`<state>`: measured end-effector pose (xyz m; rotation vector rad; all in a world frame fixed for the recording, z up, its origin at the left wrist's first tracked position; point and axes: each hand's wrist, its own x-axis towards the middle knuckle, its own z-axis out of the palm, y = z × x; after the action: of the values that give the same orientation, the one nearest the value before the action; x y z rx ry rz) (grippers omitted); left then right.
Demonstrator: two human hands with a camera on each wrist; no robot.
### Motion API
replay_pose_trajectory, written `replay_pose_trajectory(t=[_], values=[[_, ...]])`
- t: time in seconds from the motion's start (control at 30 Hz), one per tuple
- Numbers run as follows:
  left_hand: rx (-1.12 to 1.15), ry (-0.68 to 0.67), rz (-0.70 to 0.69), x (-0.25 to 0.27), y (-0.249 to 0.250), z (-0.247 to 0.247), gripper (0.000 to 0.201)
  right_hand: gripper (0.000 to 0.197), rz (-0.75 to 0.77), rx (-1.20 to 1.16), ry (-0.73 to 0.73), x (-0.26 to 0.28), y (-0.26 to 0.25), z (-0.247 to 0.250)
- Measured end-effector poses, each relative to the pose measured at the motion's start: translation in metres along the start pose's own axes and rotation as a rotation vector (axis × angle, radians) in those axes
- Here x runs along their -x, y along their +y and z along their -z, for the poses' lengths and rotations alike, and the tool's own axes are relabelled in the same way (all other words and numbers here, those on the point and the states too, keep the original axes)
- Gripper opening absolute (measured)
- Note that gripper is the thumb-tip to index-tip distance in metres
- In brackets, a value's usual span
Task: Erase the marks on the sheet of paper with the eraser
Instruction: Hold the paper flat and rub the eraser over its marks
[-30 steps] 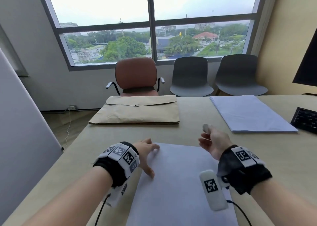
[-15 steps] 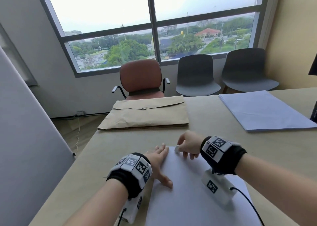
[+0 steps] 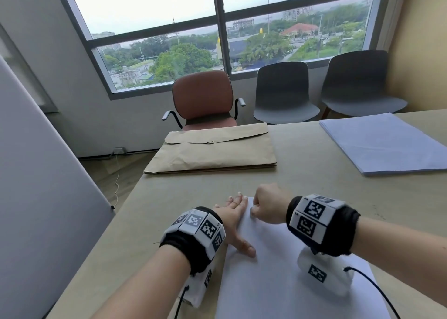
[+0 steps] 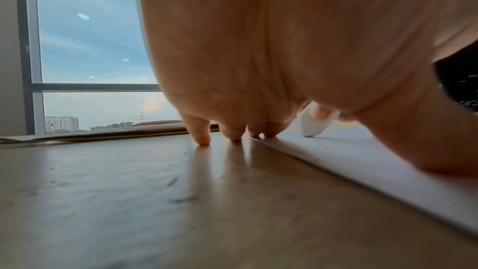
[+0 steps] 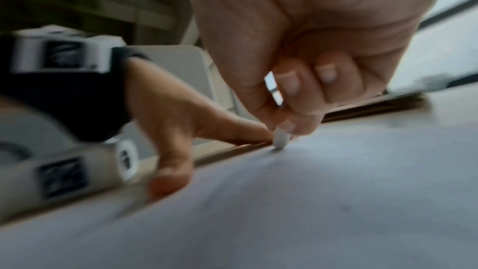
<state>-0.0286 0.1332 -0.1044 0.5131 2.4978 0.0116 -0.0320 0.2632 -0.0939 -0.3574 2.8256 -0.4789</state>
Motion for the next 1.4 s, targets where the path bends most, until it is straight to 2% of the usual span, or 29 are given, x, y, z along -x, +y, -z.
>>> replay_pose_trajectory(t=[0.07, 0.13, 0.23, 0.3, 0.4, 0.5, 0.57, 0.63, 0.73, 0.77, 0.83, 0.93, 1.03, 1.1, 1.17, 1.27, 1.33, 1.4], values=[[-0.002, -0.003, -0.001, 0.000, 0.001, 0.000, 0.121, 0.039, 0.047, -0.011, -0.070, 0.005, -0.006, -0.006], [-0.012, -0.010, 0.005, -0.001, 0.001, 0.000, 0.121, 0.035, 0.007, -0.036, -0.081, 0.000, 0.002, -0.004], [-0.018, -0.006, 0.014, -0.001, 0.001, 0.000, 0.121, 0.038, -0.092, -0.028, 0.044, -0.009, 0.009, 0.005], [-0.012, 0.000, 0.014, 0.000, 0.001, -0.001, 0.121, 0.037, -0.040, 0.005, 0.061, -0.004, 0.001, 0.004], [-0.013, 0.009, 0.017, -0.001, 0.001, -0.002, 0.121, 0.021, 0.129, 0.007, -0.049, 0.006, -0.012, -0.006], [-0.021, -0.008, 0.015, -0.001, 0.002, -0.001, 0.121, 0.029, 0.094, 0.032, -0.016, 0.006, -0.002, 0.000], [-0.027, -0.014, 0.020, 0.000, 0.002, 0.001, 0.121, 0.023, 0.045, 0.071, 0.088, 0.003, 0.007, 0.008], [-0.027, -0.018, 0.021, 0.002, 0.003, 0.001, 0.121, 0.023, 0.041, 0.103, 0.127, 0.005, 0.007, 0.007], [-0.037, -0.020, 0.018, 0.001, 0.002, -0.001, 0.120, 0.023, 0.168, 0.112, 0.013, 0.015, -0.006, -0.005], [-0.038, -0.022, 0.017, 0.001, 0.002, -0.001, 0.120, 0.029, 0.185, 0.110, -0.016, 0.016, -0.006, -0.008], [-0.044, -0.025, 0.016, 0.000, 0.002, 0.000, 0.120, 0.040, 0.095, 0.080, -0.005, 0.011, 0.001, -0.005], [-0.040, -0.031, 0.017, 0.001, 0.002, 0.001, 0.120, 0.039, -0.031, 0.055, 0.123, 0.002, 0.012, 0.004], [-0.044, -0.014, 0.019, 0.001, 0.002, -0.001, 0.120, 0.020, 0.069, 0.053, 0.089, 0.005, 0.001, -0.004], [-0.046, 0.002, 0.021, 0.001, 0.003, -0.002, 0.119, 0.020, 0.180, 0.021, 0.000, 0.008, -0.007, -0.017], [-0.043, 0.003, 0.019, 0.001, 0.004, -0.002, 0.119, 0.023, 0.148, 0.040, -0.005, 0.006, -0.002, -0.015], [-0.048, -0.006, 0.020, 0.002, 0.004, 0.000, 0.119, 0.041, -0.009, 0.072, 0.125, -0.001, 0.011, 0.002], [-0.049, -0.013, 0.022, 0.003, 0.004, 0.000, 0.119, 0.041, -0.008, 0.086, 0.164, 0.000, 0.011, 0.003], [-0.050, -0.007, 0.021, 0.002, 0.003, -0.001, 0.119, 0.031, 0.076, 0.056, 0.090, 0.004, 0.002, -0.005]])
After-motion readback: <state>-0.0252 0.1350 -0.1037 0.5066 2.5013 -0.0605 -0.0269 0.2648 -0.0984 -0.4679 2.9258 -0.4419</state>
